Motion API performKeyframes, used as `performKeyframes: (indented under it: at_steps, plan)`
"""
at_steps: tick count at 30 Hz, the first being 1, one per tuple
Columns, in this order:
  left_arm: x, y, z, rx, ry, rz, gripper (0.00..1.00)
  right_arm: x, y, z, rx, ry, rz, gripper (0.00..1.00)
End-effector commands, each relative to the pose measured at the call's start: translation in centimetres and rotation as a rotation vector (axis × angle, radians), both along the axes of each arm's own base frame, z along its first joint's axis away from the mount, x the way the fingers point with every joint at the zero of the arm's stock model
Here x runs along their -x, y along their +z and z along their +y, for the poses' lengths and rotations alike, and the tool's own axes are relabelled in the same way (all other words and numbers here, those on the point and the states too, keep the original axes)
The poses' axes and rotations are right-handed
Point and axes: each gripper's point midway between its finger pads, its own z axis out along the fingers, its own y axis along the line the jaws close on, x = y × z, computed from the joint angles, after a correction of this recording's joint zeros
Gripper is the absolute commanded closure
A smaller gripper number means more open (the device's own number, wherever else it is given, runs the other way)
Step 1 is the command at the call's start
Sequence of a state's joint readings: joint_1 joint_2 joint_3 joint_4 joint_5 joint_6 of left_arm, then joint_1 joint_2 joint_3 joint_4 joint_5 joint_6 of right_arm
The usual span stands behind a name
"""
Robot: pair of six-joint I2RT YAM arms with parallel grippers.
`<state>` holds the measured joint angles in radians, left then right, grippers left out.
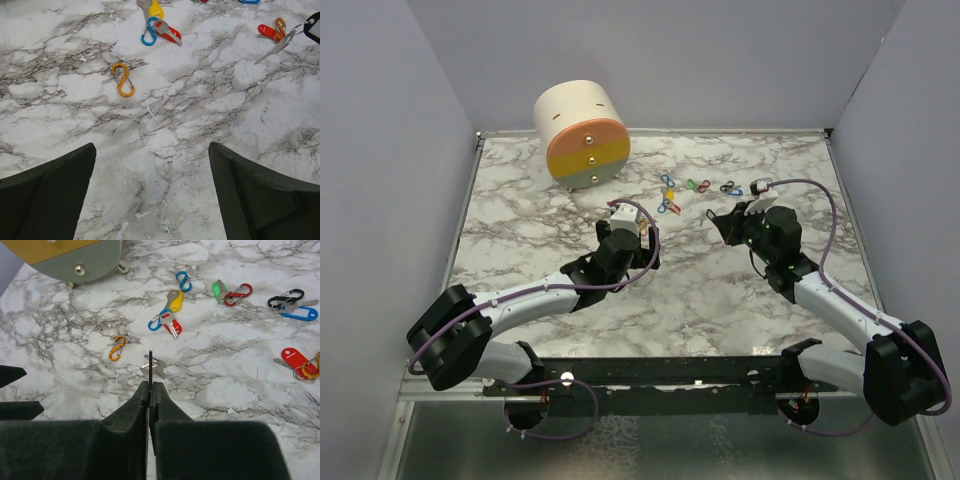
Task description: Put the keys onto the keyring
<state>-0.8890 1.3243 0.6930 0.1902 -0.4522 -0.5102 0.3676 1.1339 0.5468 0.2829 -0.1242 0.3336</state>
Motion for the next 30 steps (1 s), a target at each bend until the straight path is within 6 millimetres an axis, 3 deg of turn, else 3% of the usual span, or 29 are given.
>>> performKeyframes:
  at_steps: [1,12,30]
  plan:
    - [-0.3,0.3,-0.3,0.021,0.0,-0.006,0.04,0.3,1.0,0.2,0.015,0.01,-0.02,0.99]
    - [-1.8,-1.5,-0.5,-0.038,0.051,0.0,0.04,2.0,1.4,1.7,-0.007,0.032,-0.004,0.99]
    - [-7.6,-8.0,-1.2,-0.251,0.206,0.03,0.13,3.0,3.1,0.4,0.032,0.0,-0.044,0.99]
